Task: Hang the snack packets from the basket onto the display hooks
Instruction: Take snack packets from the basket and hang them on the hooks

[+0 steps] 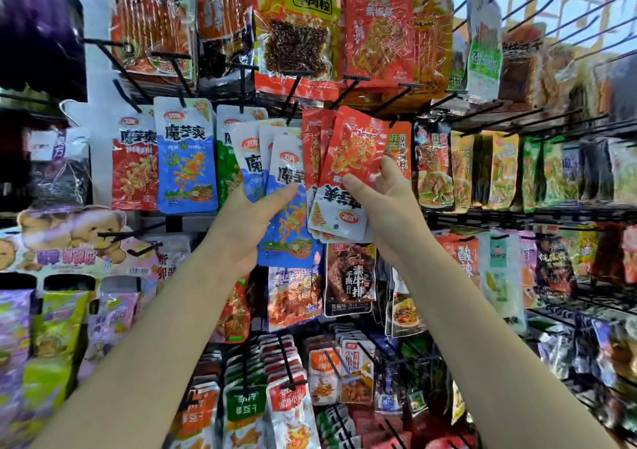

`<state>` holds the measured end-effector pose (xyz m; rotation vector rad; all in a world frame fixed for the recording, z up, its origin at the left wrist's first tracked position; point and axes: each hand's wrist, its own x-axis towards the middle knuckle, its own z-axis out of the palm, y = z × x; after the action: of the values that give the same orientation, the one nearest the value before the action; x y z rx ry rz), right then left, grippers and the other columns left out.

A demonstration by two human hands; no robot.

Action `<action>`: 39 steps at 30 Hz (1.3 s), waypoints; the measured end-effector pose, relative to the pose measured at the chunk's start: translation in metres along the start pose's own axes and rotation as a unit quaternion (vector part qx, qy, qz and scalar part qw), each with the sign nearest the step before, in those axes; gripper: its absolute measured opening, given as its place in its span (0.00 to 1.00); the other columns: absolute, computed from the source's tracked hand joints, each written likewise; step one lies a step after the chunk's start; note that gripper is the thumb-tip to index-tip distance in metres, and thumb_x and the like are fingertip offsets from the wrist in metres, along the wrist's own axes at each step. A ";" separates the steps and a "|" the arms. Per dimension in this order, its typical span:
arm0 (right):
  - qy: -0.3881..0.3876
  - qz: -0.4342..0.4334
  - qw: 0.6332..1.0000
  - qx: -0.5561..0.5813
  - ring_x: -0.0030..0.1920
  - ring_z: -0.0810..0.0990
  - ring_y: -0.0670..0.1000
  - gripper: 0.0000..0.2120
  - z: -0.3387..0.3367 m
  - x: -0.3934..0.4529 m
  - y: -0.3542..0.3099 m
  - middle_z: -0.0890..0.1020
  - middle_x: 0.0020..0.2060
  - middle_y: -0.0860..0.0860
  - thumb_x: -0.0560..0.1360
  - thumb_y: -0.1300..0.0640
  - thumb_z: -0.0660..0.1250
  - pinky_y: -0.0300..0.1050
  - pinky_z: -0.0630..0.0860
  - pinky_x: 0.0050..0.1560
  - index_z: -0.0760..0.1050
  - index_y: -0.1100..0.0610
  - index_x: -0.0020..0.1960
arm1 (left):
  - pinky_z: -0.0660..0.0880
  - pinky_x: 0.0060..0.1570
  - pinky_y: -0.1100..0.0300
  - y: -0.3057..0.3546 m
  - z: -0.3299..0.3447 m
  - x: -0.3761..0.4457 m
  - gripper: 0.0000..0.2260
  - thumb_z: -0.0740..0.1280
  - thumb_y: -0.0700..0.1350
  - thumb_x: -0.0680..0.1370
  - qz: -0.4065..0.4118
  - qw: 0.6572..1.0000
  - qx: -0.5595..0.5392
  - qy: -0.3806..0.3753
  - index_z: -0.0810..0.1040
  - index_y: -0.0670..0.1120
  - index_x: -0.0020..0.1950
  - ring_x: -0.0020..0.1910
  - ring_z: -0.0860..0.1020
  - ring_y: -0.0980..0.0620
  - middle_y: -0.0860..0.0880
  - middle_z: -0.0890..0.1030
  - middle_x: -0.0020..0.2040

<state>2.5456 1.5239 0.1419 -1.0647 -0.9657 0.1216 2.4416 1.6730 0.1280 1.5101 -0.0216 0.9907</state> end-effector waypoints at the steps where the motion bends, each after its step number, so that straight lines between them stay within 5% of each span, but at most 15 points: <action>1: 0.003 -0.001 1.000 -0.008 0.32 0.81 0.35 0.22 -0.003 0.000 0.000 0.75 0.27 0.32 0.82 0.60 0.65 0.67 0.80 0.53 0.64 0.56 0.74 | 0.84 0.47 0.47 0.001 -0.001 0.001 0.07 0.68 0.44 0.80 -0.019 1.000 -0.008 0.007 0.81 0.43 0.56 0.46 0.86 0.45 0.45 0.87 0.47; 4: -0.041 0.006 0.999 -0.030 0.38 0.83 0.35 0.12 -0.004 0.002 -0.001 0.76 0.37 0.37 0.81 0.60 0.66 0.55 0.82 0.50 0.66 0.49 0.58 | 0.84 0.49 0.49 0.007 0.002 -0.001 0.15 0.67 0.52 0.81 -0.067 0.998 -0.012 0.015 0.78 0.49 0.65 0.54 0.85 0.47 0.46 0.85 0.57; 8: -0.088 0.003 0.992 -0.089 0.59 0.83 0.55 0.24 0.000 0.008 0.003 0.82 0.59 0.52 0.79 0.55 0.71 0.62 0.81 0.58 0.67 0.53 0.72 | 0.80 0.47 0.57 0.011 0.007 -0.005 0.17 0.68 0.61 0.75 -0.059 0.997 0.034 0.020 0.74 0.55 0.60 0.50 0.83 0.56 0.56 0.82 0.52; 11: -0.151 -0.020 0.978 -0.140 0.55 0.84 0.50 0.19 -0.009 0.014 0.002 0.85 0.54 0.49 0.79 0.58 0.70 0.52 0.82 0.55 0.71 0.51 0.68 | 0.73 0.66 0.48 0.014 0.002 -0.006 0.46 0.78 0.71 0.58 -0.025 0.995 0.081 0.059 0.72 0.47 0.68 0.58 0.80 0.53 0.52 0.82 0.59; 13: -0.219 -0.011 0.957 -0.192 0.53 0.85 0.48 0.19 -0.011 0.013 -0.002 0.85 0.52 0.49 0.78 0.60 0.70 0.48 0.83 0.54 0.71 0.48 0.66 | 0.75 0.65 0.42 0.012 -0.003 -0.003 0.55 0.82 0.70 0.51 -0.007 0.995 0.064 0.073 0.73 0.44 0.71 0.60 0.82 0.46 0.47 0.83 0.61; 16: -0.227 -0.017 0.950 -0.214 0.48 0.85 0.49 0.19 -0.007 0.012 -0.004 0.85 0.49 0.51 0.76 0.58 0.72 0.45 0.83 0.46 0.70 0.45 0.61 | 0.80 0.57 0.44 0.014 0.001 -0.004 0.49 0.87 0.56 0.54 -0.016 0.996 0.008 0.084 0.76 0.40 0.70 0.52 0.85 0.43 0.44 0.86 0.55; 20: -0.090 0.001 0.982 -0.168 0.43 0.86 0.57 0.23 -0.005 0.015 0.000 0.86 0.45 0.56 0.66 0.45 0.78 0.54 0.82 0.43 0.75 0.55 0.54 | 0.84 0.41 0.49 0.013 0.008 -0.005 0.34 0.82 0.44 0.65 0.002 0.980 -0.101 0.170 0.74 0.42 0.69 0.47 0.86 0.45 0.43 0.86 0.54; 25: -0.037 0.132 0.974 0.179 0.48 0.86 0.54 0.15 0.014 -0.002 0.025 0.86 0.51 0.56 0.76 0.56 0.73 0.50 0.84 0.52 0.77 0.61 0.59 | 0.80 0.57 0.41 0.011 0.022 -0.010 0.49 0.85 0.51 0.63 0.024 0.951 -0.182 0.247 0.63 0.46 0.78 0.58 0.83 0.46 0.47 0.81 0.64; 29: 0.018 0.119 0.954 0.274 0.47 0.86 0.52 0.17 0.033 -0.006 0.034 0.86 0.52 0.56 0.77 0.61 0.71 0.44 0.83 0.41 0.76 0.61 0.65 | 0.80 0.58 0.41 0.008 0.034 -0.014 0.51 0.85 0.57 0.57 0.036 0.950 -0.185 0.250 0.68 0.49 0.75 0.60 0.82 0.46 0.48 0.81 0.64; 34: 0.009 0.029 0.986 0.162 0.47 0.85 0.51 0.11 -0.007 0.003 0.009 0.86 0.47 0.52 0.77 0.64 0.70 0.45 0.83 0.45 0.76 0.58 0.59 | 0.80 0.51 0.55 0.017 0.025 -0.022 0.19 0.76 0.54 0.72 -0.011 0.981 -0.111 0.160 0.73 0.56 0.58 0.52 0.82 0.58 0.59 0.81 0.51; 35: -0.016 0.016 0.991 0.135 0.47 0.86 0.51 0.10 -0.017 0.005 0.004 0.86 0.47 0.52 0.77 0.64 0.69 0.45 0.83 0.46 0.76 0.57 0.58 | 0.76 0.53 0.56 0.019 0.020 -0.022 0.22 0.73 0.57 0.73 -0.025 0.985 -0.081 0.153 0.69 0.58 0.63 0.53 0.79 0.59 0.61 0.77 0.52; 37: -0.080 -0.001 0.994 0.075 0.49 0.85 0.52 0.12 -0.032 0.007 -0.004 0.87 0.48 0.52 0.75 0.63 0.70 0.47 0.83 0.49 0.76 0.56 0.58 | 0.71 0.61 0.49 0.027 0.009 -0.021 0.46 0.71 0.69 0.67 -0.060 0.989 -0.034 0.128 0.60 0.52 0.79 0.63 0.74 0.53 0.57 0.74 0.64; 39: -0.143 -0.004 0.990 0.004 0.50 0.85 0.54 0.17 -0.041 0.008 -0.011 0.86 0.49 0.53 0.71 0.60 0.72 0.49 0.83 0.51 0.75 0.56 0.59 | 0.73 0.63 0.39 0.034 0.005 -0.022 0.59 0.74 0.76 0.53 -0.113 0.990 0.026 0.076 0.64 0.50 0.78 0.66 0.76 0.45 0.50 0.75 0.71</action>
<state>2.5764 1.4940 0.1497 -1.0537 -1.2263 0.2779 2.4116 1.6497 0.1437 1.4441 0.2791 0.9250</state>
